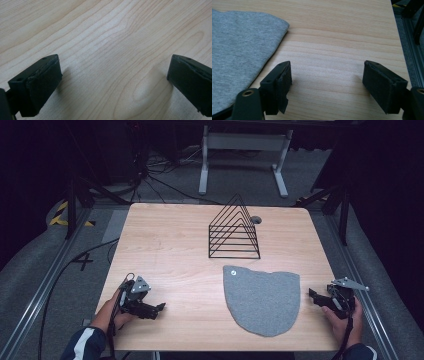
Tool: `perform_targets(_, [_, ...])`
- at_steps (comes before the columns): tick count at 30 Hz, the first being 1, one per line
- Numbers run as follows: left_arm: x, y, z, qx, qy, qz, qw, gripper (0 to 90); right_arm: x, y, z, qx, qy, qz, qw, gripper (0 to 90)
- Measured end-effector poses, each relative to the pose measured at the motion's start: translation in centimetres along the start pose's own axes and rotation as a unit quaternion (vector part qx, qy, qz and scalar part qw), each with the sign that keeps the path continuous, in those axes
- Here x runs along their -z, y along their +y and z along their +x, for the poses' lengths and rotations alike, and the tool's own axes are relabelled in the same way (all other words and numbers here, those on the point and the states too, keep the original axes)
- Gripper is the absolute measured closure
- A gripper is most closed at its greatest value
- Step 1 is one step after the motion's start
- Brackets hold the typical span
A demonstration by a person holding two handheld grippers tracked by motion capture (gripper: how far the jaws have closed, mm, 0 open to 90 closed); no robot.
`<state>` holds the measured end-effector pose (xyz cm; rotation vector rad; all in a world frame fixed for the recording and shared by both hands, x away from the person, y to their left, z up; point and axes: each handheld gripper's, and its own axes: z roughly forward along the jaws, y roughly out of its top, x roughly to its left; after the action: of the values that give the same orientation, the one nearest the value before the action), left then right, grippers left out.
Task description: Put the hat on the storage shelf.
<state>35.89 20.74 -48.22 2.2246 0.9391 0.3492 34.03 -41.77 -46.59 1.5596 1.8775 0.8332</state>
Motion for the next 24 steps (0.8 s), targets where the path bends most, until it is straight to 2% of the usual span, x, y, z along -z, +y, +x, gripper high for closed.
perform_targets(2, [-0.1,0.2,0.1,-0.003,0.0,0.0,1.0,0.0,0.0,0.0,0.1,0.006,0.001,-0.001,1.0,26.1])
perform_targets(5, [-0.1,0.2,0.0,0.004,0.001,0.003,1.0,0.0,0.2,0.0,0.2,0.022,0.013,-0.009,0.9996,30.8])
perform_targets(9, [0.0,0.1,0.0,-0.002,-0.001,-0.002,1.0,0.4,0.7,0.0,0.4,0.038,0.052,-0.024,0.9976,39.9])
perform_targets(10, [0.0,0.0,-0.1,-0.006,-0.002,-0.004,1.0,1.3,0.8,0.0,0.3,0.047,0.071,-0.028,0.996,41.1])
perform_targets(11, [0.1,0.1,-0.1,-0.009,-0.005,-0.001,0.9999,3.2,0.9,0.0,0.4,0.055,0.093,-0.034,0.9936,41.2])
perform_targets(13, [0.1,0.1,-0.4,-0.012,-0.011,-0.005,0.9999,7.5,1.3,0.0,0.6,0.083,0.112,-0.038,0.9895,45.6])
perform_targets(14, [0.1,0.3,-0.4,-0.017,-0.012,-0.003,0.9998,8.3,1.4,0.1,0.8,0.102,0.123,-0.031,0.9867,47.2])
perform_targets(16, [0.0,0.6,-0.5,-0.026,-0.022,-0.001,0.9994,10.6,1.6,0.3,1.4,0.126,0.142,-0.018,0.9817,56.2])
perform_targets(17, [-0.2,0.8,-0.5,-0.035,-0.028,-0.001,0.999,11.9,1.6,0.5,1.8,0.138,0.152,-0.01,0.9786,57.5])
perform_targets(19, [-0.5,1.2,-0.6,-0.041,-0.037,-0.002,0.9985,14.2,1.4,0.6,2.8,0.165,0.17,0.004,0.9715,62.8])
perform_targets(20, [-0.8,1.6,-0.8,-0.048,-0.039,-0.004,0.9981,16.2,1.2,0.6,4.0,0.195,0.179,0.025,0.964,65.8])
perform_targets(21, [-0.8,1.6,-0.8,-0.048,-0.039,-0.004,0.9981,17.3,1.2,0.6,4.0,0.195,0.179,0.025,0.964,65.8])
perform_targets(24, [-1.6,2.3,-1.5,-0.057,-0.05,-0.013,0.997,19.0,1.3,0.5,5.3,0.208,0.197,0.032,0.9576,70.2])
